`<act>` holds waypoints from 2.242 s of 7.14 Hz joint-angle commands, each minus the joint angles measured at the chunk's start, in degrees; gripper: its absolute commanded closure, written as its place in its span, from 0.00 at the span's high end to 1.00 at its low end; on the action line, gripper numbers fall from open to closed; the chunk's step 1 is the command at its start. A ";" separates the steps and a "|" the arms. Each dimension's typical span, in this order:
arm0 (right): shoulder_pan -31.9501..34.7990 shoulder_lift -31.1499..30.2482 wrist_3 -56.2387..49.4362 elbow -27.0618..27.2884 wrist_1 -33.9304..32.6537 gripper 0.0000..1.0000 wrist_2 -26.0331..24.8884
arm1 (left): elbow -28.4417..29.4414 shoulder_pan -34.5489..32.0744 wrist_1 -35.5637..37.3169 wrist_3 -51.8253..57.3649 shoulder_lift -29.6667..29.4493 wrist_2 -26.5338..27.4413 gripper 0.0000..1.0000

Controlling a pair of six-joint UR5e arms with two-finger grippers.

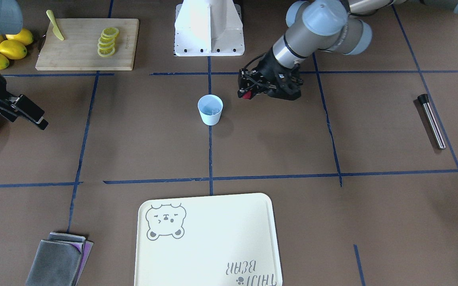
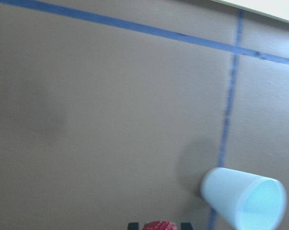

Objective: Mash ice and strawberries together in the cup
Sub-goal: 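Carry the strawberry with the left gripper over the blue cup, then lower the strawberry into the blue cup and open the left gripper, then move the left gripper off the table edge and grasp the metal pestle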

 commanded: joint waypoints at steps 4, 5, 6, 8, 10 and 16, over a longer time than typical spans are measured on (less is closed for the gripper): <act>0.02 -0.37 0.15 0.21 0.00 1.00 -0.09 | 4.07 5.52 -0.68 -1.63 -5.25 8.40 0.06; 0.02 -0.46 0.06 0.12 0.00 1.00 -0.09 | 4.07 5.52 -1.37 -1.46 -5.25 11.44 0.07; 0.02 -0.55 0.15 0.04 0.00 1.00 -0.09 | 4.16 5.43 -2.51 -1.46 -5.16 12.34 0.15; 0.02 -0.46 0.06 -0.05 0.00 1.00 -0.09 | 4.16 5.52 -3.14 -1.28 -5.16 15.34 0.44; 0.02 -0.55 0.06 -0.23 0.00 1.00 -0.09 | 4.33 5.52 -3.05 -1.28 -4.82 15.43 0.79; 0.02 -1.34 0.06 -0.58 0.00 1.00 0.00 | -0.85 -9.29 -3.32 20.89 15.52 2.99 0.82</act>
